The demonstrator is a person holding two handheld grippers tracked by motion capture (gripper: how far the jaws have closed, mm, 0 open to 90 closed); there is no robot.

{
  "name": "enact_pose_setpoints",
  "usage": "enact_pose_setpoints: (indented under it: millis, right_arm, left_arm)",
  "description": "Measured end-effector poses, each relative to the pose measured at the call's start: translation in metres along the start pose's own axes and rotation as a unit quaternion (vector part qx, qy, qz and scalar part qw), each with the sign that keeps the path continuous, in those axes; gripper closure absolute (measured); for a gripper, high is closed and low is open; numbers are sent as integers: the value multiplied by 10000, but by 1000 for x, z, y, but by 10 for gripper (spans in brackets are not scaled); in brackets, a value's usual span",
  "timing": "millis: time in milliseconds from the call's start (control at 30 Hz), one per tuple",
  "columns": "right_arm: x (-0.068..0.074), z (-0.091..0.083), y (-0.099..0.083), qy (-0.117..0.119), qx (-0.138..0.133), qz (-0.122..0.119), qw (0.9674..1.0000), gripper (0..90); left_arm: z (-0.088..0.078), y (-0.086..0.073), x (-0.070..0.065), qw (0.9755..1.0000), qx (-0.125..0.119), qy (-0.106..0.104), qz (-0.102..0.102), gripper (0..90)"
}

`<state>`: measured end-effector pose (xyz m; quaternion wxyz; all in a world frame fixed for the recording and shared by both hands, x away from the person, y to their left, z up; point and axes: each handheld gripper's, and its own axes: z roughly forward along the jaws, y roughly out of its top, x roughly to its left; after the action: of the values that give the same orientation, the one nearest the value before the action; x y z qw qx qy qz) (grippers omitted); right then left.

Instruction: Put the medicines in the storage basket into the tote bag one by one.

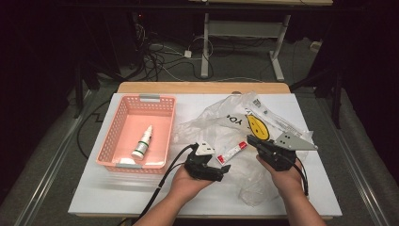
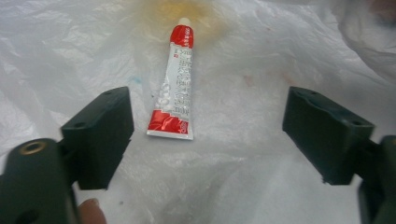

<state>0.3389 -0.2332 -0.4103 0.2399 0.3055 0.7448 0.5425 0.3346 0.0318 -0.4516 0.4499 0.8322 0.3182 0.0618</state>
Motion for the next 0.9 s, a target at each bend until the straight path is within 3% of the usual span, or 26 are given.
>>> enact_pose_setpoints:
  millis: [67,267,400,567,700,900]
  right_arm:
    - [0,0,0,-12,2,0,10000,900]
    - [0,0,0,-12,0,-38,10000,900]
    - [2,0,0,-11,6,-9,10000,900]
    - [2,0,0,21,3,-22,10000,900]
    - [3,0,1,23,5,-21,10000,900]
    - [1,-2,1,29,-17,-27,10000,900]
  left_arm:
    - [-4,-2,-2,10000,-23,-29,21,137]
    - [-14,-8,-5,10000,12,-88,35,0]
    - [-17,-14,-5,9999,-45,-18,94,0]
    - [-20,-21,-3,9997,-245,5,-21,0]
    - [-22,-20,0,9994,-286,-93,-141,0]
    - [-31,-16,-2,9997,-207,-80,-82,0]
